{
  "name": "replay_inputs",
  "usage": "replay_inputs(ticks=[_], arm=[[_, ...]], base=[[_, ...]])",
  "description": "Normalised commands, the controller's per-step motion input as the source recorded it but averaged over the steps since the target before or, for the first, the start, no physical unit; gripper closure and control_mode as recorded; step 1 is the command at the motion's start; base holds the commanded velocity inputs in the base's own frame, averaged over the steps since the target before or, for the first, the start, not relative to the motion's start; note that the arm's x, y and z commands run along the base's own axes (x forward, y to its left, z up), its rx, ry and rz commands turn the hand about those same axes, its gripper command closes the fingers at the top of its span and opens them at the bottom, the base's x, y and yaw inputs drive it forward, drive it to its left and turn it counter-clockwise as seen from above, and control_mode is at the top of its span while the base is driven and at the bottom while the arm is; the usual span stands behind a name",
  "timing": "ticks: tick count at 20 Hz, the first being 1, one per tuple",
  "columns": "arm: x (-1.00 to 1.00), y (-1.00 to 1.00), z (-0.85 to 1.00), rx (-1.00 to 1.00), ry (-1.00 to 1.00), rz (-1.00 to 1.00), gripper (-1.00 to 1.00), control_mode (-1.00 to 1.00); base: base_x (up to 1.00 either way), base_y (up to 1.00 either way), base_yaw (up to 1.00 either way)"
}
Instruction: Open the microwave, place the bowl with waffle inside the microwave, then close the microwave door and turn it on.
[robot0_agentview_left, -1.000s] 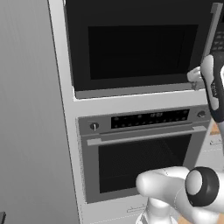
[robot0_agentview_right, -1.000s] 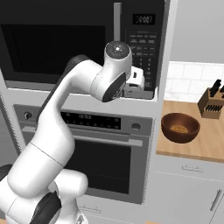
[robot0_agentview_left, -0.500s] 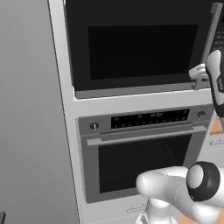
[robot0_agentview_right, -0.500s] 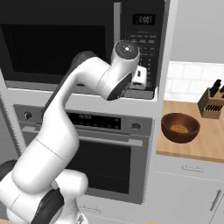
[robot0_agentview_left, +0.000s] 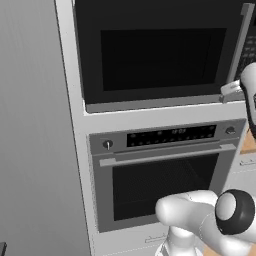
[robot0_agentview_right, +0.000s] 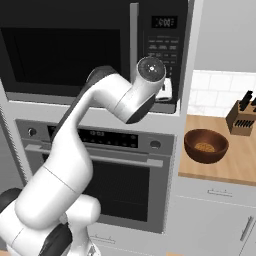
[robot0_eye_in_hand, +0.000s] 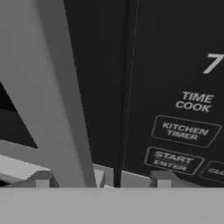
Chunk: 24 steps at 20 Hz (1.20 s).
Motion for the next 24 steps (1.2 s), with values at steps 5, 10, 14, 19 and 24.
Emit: replay_inputs(ticks=[5,10,14,19,24], arm=[[1.00,1.00,-0.59,-0.40,-0.31,-0.23,1.00,-1.00],[1.00,0.63,-0.33,-0.13,-0.24,-0.24,1.00,-1.00],[0.91,0.03,-0.07,0.01,-0.22,-0.10,1.00,-1.00],[0.48,0.08,0.11,0.03,-0.14,0.00,1.00,-1.00],[0.06,0.60,0.19,0.00,-0.10,0.00,1.00,-1.00]], base=[[0.00,0.00,0.00],[0.00,0.00,0.00],[0.00,0.00,0.00],[0.00,0.00,0.00],[0.00,0.00,0.00]])
